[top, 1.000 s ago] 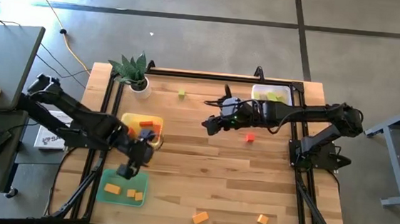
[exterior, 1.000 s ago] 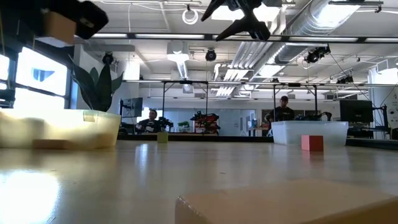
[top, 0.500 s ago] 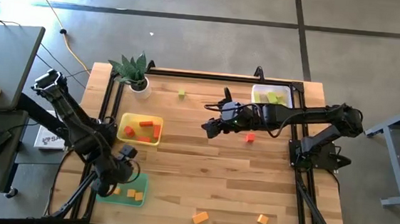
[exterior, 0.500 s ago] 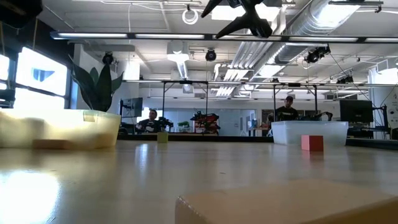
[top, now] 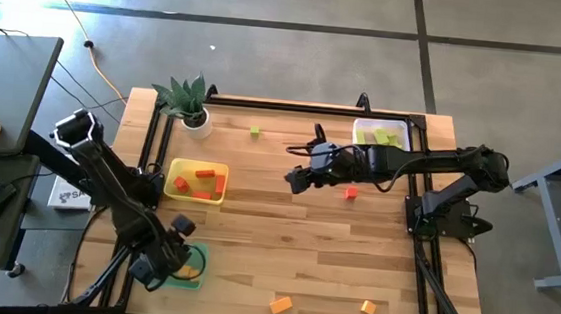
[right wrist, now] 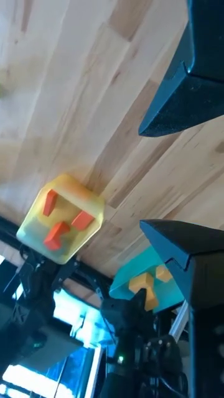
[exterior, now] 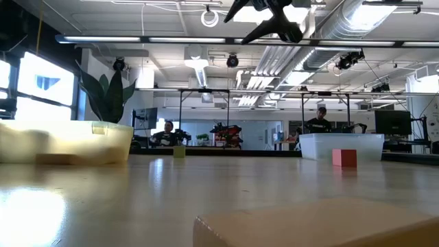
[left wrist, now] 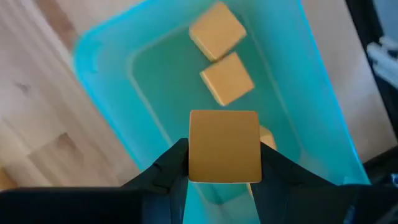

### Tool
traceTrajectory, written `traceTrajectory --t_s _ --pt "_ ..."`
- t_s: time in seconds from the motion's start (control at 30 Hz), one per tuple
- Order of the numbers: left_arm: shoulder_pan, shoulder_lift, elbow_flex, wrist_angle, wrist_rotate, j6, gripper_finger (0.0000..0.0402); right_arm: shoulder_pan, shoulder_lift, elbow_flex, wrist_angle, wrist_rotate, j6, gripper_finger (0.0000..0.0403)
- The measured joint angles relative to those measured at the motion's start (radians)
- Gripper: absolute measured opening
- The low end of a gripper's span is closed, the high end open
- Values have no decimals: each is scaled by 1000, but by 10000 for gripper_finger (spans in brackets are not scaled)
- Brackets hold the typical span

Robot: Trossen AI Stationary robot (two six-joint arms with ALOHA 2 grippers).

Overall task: Sort & place blocks by color
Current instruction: Put the yellow block into the green bin, then put the orange block into the yellow bin

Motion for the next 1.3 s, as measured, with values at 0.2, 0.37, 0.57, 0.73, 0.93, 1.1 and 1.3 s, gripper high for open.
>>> traceTrajectory --t_s 0.2,0.37,0.57,0.73,0.93,1.1,1.3 --pt "10 72 0 -1 54 5 130 0 0 0 -140 0 33 215" --pt "21 93 0 -1 90 5 160 -3 0 0 -292 16 53 215" --pt "60 93 0 -2 87 5 189 -7 0 0 -471 64 65 215" --pt "100 74 0 -5 124 25 194 -34 0 0 -593 64 85 215" --pt "152 19 0 -31 115 49 195 -96 0 -1 -661 55 83 215" --pt "212 -50 0 -69 81 50 195 -155 0 -1 -708 36 51 215" --pt "313 -147 0 -84 -50 110 195 -222 1 -1 -722 44 -60 215"
